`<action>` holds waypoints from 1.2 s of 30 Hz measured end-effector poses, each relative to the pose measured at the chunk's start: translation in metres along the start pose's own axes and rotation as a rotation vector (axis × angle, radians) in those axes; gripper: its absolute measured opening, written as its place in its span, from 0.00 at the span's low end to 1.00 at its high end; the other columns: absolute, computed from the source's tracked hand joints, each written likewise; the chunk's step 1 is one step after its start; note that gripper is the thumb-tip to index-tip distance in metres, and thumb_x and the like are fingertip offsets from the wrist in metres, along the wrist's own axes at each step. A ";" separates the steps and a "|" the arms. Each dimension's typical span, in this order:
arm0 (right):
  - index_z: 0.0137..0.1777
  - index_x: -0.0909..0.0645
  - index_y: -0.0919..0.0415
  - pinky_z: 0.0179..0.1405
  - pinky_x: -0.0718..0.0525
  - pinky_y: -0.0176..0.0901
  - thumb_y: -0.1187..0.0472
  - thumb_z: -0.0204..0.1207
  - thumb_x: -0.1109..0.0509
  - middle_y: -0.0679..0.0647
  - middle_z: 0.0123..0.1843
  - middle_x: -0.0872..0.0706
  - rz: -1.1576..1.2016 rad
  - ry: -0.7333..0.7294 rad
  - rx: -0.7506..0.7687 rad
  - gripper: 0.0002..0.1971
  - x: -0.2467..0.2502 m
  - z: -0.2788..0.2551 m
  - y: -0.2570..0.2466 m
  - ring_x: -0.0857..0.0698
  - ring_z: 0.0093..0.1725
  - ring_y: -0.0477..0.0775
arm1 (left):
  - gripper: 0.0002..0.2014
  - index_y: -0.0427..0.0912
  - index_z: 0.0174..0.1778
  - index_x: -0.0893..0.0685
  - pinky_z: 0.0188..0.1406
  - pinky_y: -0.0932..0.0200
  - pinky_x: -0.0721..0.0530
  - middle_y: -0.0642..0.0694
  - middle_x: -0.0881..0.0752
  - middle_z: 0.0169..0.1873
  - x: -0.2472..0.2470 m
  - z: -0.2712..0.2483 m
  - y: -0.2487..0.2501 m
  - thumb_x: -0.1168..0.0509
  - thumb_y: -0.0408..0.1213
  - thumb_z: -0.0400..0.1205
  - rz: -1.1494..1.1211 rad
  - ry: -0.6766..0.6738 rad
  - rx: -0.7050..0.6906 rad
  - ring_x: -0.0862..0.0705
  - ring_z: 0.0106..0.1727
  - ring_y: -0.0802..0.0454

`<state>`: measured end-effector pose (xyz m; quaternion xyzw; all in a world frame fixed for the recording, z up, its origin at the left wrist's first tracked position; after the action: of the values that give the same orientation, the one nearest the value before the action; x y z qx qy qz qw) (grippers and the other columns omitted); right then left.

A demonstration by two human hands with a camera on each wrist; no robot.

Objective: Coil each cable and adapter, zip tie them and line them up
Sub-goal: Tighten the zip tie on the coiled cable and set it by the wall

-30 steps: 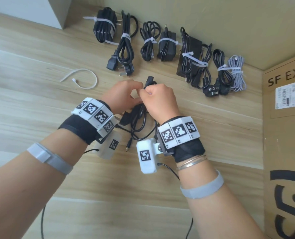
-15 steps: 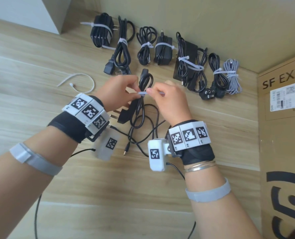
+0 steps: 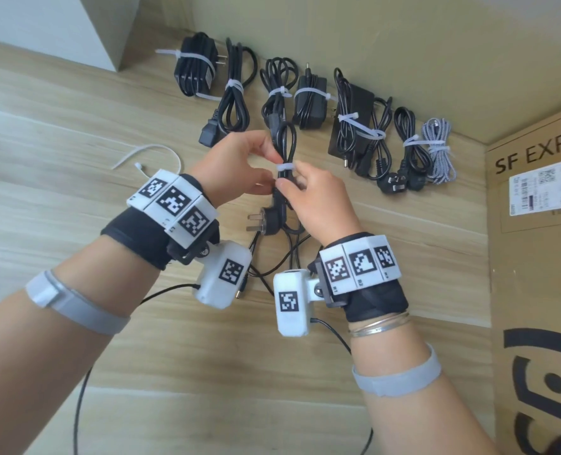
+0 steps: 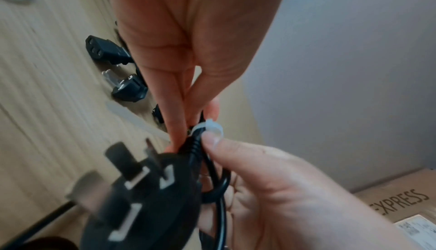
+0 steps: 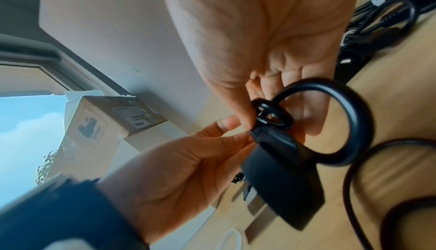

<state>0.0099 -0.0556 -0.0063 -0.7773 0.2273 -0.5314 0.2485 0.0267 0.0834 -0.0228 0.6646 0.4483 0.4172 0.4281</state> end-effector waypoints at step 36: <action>0.73 0.26 0.53 0.67 0.22 0.58 0.50 0.74 0.37 0.55 0.62 0.13 0.293 0.003 -0.104 0.26 -0.019 -0.010 0.037 0.17 0.64 0.54 | 0.10 0.45 0.35 0.23 0.25 0.67 0.18 0.54 0.20 0.20 0.003 0.002 -0.020 0.40 0.34 0.83 0.019 -0.183 0.016 0.20 0.21 0.59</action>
<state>-0.0088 -0.0737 -0.0403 -0.7468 0.3660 -0.4781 0.2824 0.0246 0.0901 -0.0418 0.7077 0.4042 0.3553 0.4578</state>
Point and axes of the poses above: each hand's wrist, its own z-axis towards the middle knuckle, its own x-axis out of the back of the hand, y = z × x, the point moved 1 cm from there along z, towards the middle knuckle
